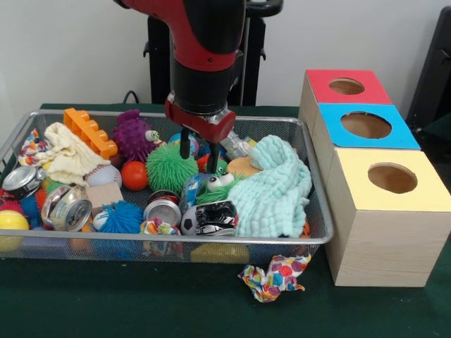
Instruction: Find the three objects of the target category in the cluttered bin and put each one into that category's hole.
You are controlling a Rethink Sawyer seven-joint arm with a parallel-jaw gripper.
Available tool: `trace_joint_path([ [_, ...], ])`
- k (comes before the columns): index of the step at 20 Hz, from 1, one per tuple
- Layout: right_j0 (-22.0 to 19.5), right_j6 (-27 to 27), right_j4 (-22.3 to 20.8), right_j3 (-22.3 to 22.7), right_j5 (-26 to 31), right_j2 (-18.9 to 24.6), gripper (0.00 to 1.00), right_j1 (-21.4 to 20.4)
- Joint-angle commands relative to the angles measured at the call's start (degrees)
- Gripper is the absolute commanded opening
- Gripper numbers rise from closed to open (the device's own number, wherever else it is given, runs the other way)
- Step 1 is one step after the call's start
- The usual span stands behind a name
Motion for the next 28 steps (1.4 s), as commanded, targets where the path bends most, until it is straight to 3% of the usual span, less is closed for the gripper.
trace_joint_path([
  [1,-1.1,13.6,3.6,-6.8,0.7,1.4,1.00,3.2],
  [11,-0.4,15.6,6.0,-6.2,-2.2,1.1,1.00,3.9],
  [18,-0.5,13.2,5.6,-6.7,-2.2,1.1,1.00,4.7],
  [28,-0.4,15.1,7.2,-4.3,-10.8,4.4,1.00,8.2],
])
